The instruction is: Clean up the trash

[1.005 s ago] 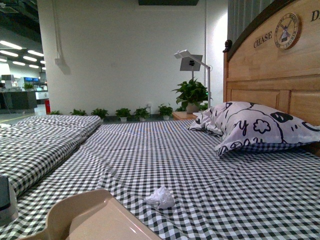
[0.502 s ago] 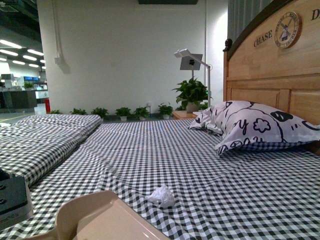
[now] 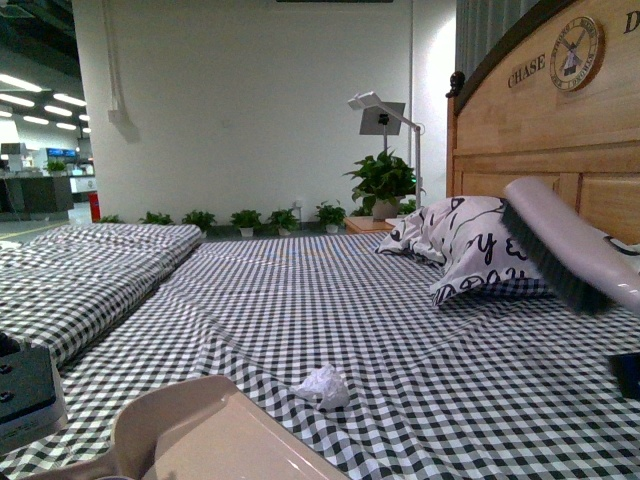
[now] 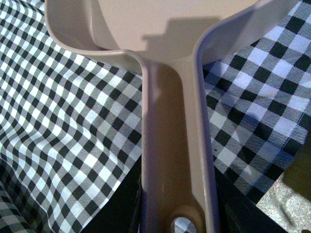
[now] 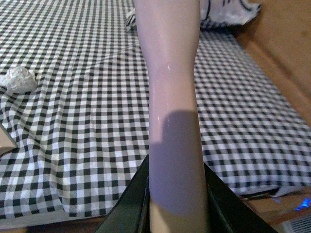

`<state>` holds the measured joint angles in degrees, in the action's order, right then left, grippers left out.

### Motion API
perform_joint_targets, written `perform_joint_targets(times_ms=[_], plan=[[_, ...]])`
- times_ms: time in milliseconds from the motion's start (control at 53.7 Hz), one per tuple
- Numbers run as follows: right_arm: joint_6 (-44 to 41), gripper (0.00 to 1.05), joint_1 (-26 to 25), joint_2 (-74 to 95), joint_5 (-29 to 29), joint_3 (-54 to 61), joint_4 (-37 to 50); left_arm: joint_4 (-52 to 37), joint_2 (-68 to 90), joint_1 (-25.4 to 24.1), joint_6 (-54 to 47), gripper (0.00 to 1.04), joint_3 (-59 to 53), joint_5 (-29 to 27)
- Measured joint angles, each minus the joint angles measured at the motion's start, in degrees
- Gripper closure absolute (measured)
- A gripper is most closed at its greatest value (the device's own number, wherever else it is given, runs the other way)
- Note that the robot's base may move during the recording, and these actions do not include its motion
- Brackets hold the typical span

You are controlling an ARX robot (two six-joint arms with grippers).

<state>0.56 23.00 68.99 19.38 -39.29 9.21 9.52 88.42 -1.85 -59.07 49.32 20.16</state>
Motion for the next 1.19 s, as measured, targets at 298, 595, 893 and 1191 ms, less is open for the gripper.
perform_joint_targets(times_ms=[298, 595, 893, 1191], plan=[[-5.7, 0.84, 1.0, 26.5, -0.7, -16.2, 3.2, 0.0, 0.0, 0.0, 0.0, 0.78, 0.0, 0.0], [-9.2, 0.84, 2.3, 39.4, 3.6, -25.0, 4.0, 0.0, 0.0, 0.0, 0.0, 0.78, 0.0, 0.0], [-9.5, 0.84, 5.2, 45.4, 1.8, -28.9, 1.4, 0.0, 0.0, 0.0, 0.0, 0.78, 0.0, 0.0], [-8.7, 0.84, 8.4, 46.7, -3.2, -30.9, -3.3, 0.0, 0.0, 0.0, 0.0, 0.78, 0.0, 0.0]])
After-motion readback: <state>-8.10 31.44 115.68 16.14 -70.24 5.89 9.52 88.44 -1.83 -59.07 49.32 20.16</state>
